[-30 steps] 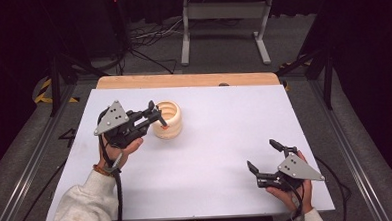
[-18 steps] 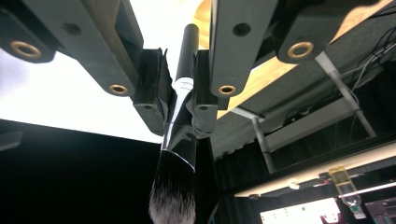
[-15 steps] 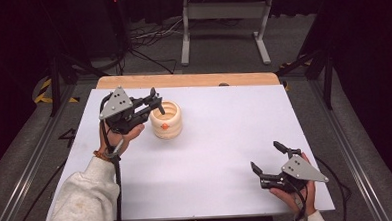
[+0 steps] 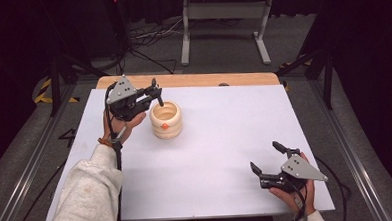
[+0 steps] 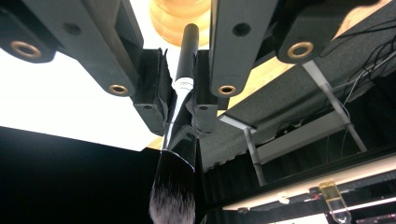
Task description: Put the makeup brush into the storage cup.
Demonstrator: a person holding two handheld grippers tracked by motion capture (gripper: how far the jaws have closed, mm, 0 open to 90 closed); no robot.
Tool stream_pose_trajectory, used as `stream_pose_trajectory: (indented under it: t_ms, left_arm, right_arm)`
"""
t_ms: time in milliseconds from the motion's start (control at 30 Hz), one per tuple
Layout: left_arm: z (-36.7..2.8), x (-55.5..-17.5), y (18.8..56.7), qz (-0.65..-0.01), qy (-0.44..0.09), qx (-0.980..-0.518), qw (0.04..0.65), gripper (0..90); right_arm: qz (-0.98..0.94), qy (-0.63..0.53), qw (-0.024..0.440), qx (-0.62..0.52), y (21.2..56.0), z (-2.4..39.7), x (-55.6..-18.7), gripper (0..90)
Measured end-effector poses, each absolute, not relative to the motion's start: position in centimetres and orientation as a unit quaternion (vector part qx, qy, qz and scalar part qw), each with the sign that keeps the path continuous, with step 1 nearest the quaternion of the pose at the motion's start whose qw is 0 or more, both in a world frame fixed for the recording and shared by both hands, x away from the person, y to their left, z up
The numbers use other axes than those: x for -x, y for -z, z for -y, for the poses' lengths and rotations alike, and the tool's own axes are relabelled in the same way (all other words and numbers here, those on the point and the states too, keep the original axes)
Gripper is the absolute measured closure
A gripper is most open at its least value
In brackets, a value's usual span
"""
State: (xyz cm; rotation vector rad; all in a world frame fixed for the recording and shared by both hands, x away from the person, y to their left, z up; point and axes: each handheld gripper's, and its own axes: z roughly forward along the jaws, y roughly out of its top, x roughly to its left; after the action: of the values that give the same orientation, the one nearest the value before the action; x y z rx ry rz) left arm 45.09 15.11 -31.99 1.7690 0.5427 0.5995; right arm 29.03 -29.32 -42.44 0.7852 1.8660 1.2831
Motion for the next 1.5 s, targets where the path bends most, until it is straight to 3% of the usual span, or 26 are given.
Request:
stream_pose_trajectory:
  t_ms: [1067,1500]
  left_arm:
    - [-13.7,-46.7,38.4,-0.265,-0.203,-0.766,0.549,78.9]
    - [-13.4,-46.7,39.2,-0.266,-0.194,-0.771,0.545,78.8]
  right_arm:
    - [-0.739,-0.488,0.356,-0.299,42.8,29.0,-29.2,7.3]
    - [-0.74,-0.49,0.351,-0.298,42.8,28.9,-29.2,7.7]
